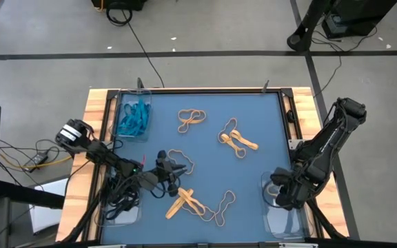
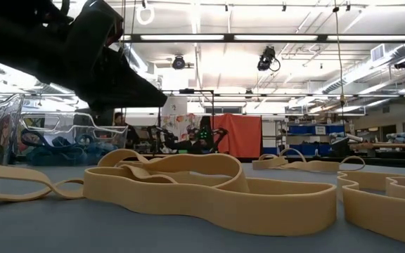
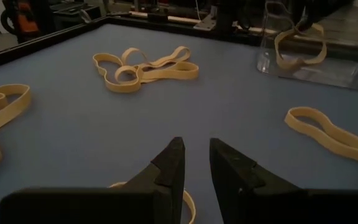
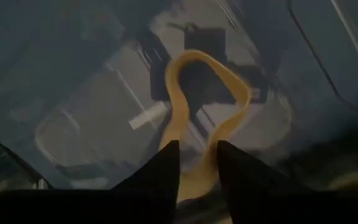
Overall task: Sort rubber bands into baskets
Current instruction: Put the yellow rubber band into the bottom right transparent bin
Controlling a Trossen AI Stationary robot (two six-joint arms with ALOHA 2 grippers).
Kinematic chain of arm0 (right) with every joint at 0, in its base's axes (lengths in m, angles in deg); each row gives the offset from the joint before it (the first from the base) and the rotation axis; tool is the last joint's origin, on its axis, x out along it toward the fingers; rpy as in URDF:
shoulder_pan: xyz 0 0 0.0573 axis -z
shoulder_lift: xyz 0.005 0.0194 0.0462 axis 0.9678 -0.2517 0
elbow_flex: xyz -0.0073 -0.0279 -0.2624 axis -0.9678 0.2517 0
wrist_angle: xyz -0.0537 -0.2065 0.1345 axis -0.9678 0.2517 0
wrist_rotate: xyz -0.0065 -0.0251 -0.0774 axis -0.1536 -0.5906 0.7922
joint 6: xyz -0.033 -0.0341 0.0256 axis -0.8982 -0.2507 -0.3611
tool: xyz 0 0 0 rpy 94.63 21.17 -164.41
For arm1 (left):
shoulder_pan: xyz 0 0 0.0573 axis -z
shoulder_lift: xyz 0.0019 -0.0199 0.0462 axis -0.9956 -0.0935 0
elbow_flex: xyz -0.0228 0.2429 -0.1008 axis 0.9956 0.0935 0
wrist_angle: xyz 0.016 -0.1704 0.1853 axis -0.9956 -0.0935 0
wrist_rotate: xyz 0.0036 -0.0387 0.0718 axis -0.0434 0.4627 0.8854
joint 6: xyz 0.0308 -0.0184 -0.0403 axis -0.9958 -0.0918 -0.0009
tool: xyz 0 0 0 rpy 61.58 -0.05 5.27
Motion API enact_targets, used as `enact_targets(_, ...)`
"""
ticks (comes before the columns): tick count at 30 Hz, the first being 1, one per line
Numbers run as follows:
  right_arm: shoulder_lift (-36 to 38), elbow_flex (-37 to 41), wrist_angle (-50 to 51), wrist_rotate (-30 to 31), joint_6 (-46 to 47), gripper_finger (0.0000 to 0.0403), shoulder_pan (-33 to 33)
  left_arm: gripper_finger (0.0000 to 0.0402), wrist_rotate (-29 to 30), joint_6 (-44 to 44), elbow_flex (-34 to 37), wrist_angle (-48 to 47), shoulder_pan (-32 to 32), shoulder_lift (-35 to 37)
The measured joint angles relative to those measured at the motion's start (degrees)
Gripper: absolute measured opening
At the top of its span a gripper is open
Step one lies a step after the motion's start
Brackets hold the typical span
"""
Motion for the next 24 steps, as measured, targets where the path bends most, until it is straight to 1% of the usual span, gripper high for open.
enact_targets(2, 0.00, 0.00, 0.75, -0.98, 2.49, 0.0129, 0.19, 0.0078, 0.01, 0.00, 0.00, 0.05, 0.00, 0.55)
enact_targets(4, 0.00, 0.00, 0.89, 0.05, 4.30, 0.0133, 0.20, 0.0078, 0.00, 0.00, 0.00, 0.02, 0.00, 0.96)
enact_targets(9, 0.39, -1.57, 0.98, 5.58, 3.39, 0.0129, 0.06, 0.0078, -0.61, -0.02, 0.00, 0.01, 0.00, 1.03)
enact_targets(15, 3.38, -4.30, 0.97, 12.57, 0.03, 0.0126, 0.06, 0.0078, -1.05, 0.00, 0.00, -0.25, 0.00, 1.03)
enact_targets(17, 4.52, -4.77, 0.40, 15.90, -0.89, 0.0126, 0.06, 0.0078, -1.07, 0.00, 0.00, -0.38, -0.24, 1.03)
enact_targets(19, 5.45, -5.02, -0.40, 18.48, -1.88, 0.0126, 0.06, 0.0078, -1.31, 0.37, 0.00, -1.15, -1.29, 1.61)
enact_targets(21, 6.05, -5.16, -1.38, 20.68, -2.42, 0.0126, 0.07, 0.0078, -2.35, 2.13, 0.00, -3.82, -3.59, 3.09)
enact_targets(24, 6.40, -5.18, -2.63, 24.57, -3.49, 0.0126, 0.08, 0.0079, -7.95, 4.33, -0.09, -10.55, -8.50, 5.83)
